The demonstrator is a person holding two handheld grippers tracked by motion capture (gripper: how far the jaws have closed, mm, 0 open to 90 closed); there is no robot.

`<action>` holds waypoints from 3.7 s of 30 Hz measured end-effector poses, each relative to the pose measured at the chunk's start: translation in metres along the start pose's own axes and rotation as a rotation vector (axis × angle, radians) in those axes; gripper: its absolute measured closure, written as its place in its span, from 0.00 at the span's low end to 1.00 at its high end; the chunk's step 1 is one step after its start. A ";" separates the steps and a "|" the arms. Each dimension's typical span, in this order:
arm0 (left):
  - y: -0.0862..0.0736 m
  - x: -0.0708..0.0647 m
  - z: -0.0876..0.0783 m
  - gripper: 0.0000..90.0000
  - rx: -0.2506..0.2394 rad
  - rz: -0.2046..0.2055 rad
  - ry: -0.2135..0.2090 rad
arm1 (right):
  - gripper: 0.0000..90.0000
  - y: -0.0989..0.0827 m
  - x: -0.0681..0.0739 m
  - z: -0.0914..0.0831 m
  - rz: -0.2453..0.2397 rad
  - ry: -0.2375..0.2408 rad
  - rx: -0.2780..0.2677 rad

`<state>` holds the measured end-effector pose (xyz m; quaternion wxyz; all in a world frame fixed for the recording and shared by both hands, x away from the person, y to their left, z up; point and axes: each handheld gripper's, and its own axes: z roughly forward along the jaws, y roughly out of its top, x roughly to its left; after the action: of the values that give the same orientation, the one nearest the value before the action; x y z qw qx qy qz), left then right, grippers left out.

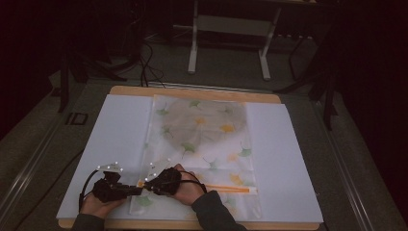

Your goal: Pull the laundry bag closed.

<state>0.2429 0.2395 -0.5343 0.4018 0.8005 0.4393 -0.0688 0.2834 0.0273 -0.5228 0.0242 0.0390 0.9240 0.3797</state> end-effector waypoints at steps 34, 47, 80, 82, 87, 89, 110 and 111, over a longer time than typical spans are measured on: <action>-0.001 0.001 -0.004 0.98 -0.022 -0.004 -0.016 | 0.94 -0.011 -0.002 -0.007 -0.009 -0.024 0.069; -0.001 0.002 -0.004 0.98 -0.024 -0.003 -0.016 | 0.94 -0.015 -0.001 -0.011 -0.017 -0.034 0.100; -0.001 0.001 -0.006 0.98 -0.029 -0.002 -0.017 | 0.94 -0.023 -0.001 -0.024 -0.024 -0.053 0.159; -0.001 0.001 -0.006 0.98 -0.029 -0.002 -0.017 | 0.94 -0.024 -0.002 -0.025 -0.024 -0.055 0.166; -0.001 0.001 -0.006 0.98 -0.032 -0.003 -0.017 | 0.94 -0.025 -0.003 -0.027 -0.023 -0.052 0.171; -0.001 0.001 -0.006 0.98 -0.031 -0.002 -0.017 | 0.94 -0.026 -0.002 -0.027 -0.026 -0.052 0.176; -0.002 0.002 -0.007 0.98 -0.032 -0.003 -0.017 | 0.94 -0.030 -0.002 -0.037 -0.031 -0.060 0.226; -0.002 0.002 -0.007 0.98 -0.031 -0.004 -0.015 | 0.94 -0.030 -0.002 -0.037 -0.030 -0.059 0.228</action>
<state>0.2414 0.2462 -0.5320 0.4173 0.7927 0.4390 -0.0686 0.2810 -0.0197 -0.5174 0.0524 0.0386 0.9606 0.2702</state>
